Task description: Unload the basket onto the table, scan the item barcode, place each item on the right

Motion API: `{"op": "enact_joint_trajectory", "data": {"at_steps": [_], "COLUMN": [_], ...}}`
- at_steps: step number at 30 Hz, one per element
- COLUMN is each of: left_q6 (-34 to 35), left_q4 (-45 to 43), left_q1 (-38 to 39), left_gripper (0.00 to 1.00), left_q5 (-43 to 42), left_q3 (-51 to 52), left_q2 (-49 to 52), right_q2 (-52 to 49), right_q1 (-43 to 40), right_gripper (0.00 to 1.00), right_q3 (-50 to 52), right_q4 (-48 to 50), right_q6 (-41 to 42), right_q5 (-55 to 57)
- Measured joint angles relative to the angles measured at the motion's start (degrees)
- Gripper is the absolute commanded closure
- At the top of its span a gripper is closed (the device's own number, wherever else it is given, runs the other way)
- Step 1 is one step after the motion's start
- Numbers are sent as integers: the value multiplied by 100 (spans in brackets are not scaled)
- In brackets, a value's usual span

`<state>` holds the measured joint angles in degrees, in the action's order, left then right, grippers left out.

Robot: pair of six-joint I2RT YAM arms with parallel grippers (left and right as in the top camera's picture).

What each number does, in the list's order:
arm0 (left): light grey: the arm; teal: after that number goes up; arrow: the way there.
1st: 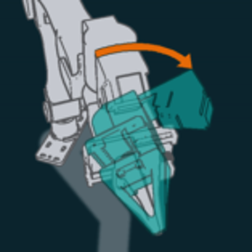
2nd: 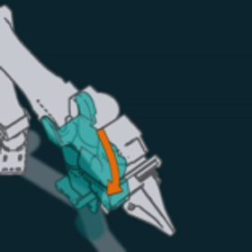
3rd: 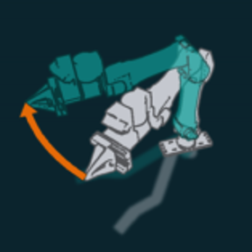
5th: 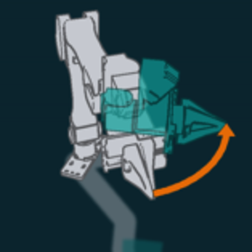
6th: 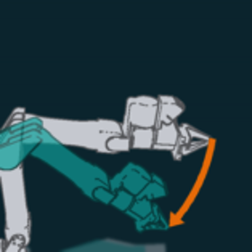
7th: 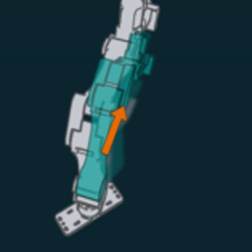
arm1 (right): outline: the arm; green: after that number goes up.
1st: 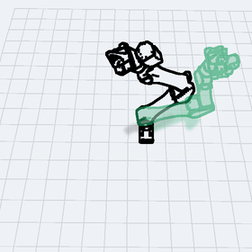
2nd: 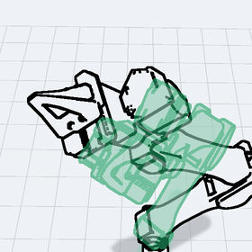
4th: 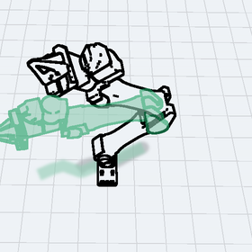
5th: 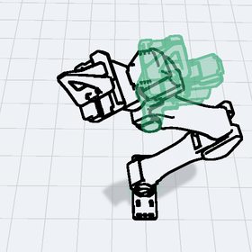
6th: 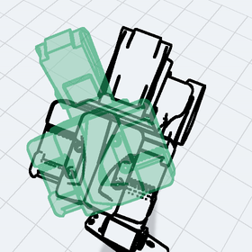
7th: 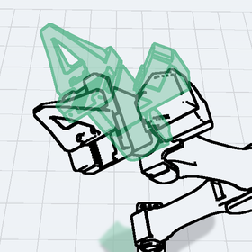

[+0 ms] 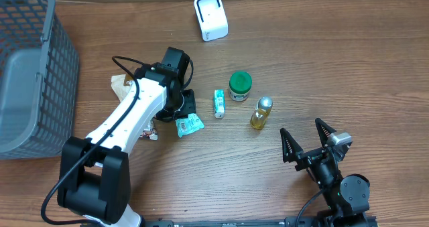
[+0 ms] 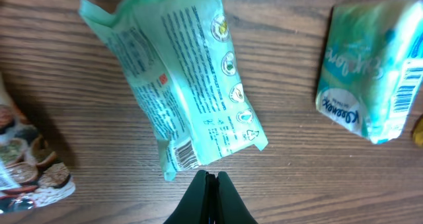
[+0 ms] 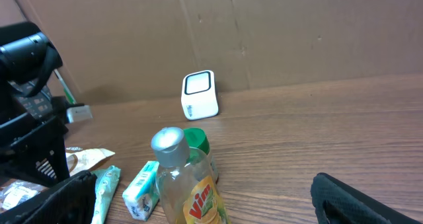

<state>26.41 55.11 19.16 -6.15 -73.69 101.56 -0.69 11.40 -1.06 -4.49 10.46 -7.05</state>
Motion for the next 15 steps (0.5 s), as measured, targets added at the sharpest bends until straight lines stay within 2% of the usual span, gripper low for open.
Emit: {"op": "enact_joint_trajectory", "data": {"at_steps": [15], "left_q6": [111], "left_q4": [87], "left_q1": [0], "left_gripper": [96], "left_q5": [350], "left_q3": [2], "left_q2": [846], "right_q2": [0], "right_q1": [2], "right_gripper": [0], "right_q3": [0], "right_q4": [-2], "right_q6": [-2], "right_q5": [2]}}
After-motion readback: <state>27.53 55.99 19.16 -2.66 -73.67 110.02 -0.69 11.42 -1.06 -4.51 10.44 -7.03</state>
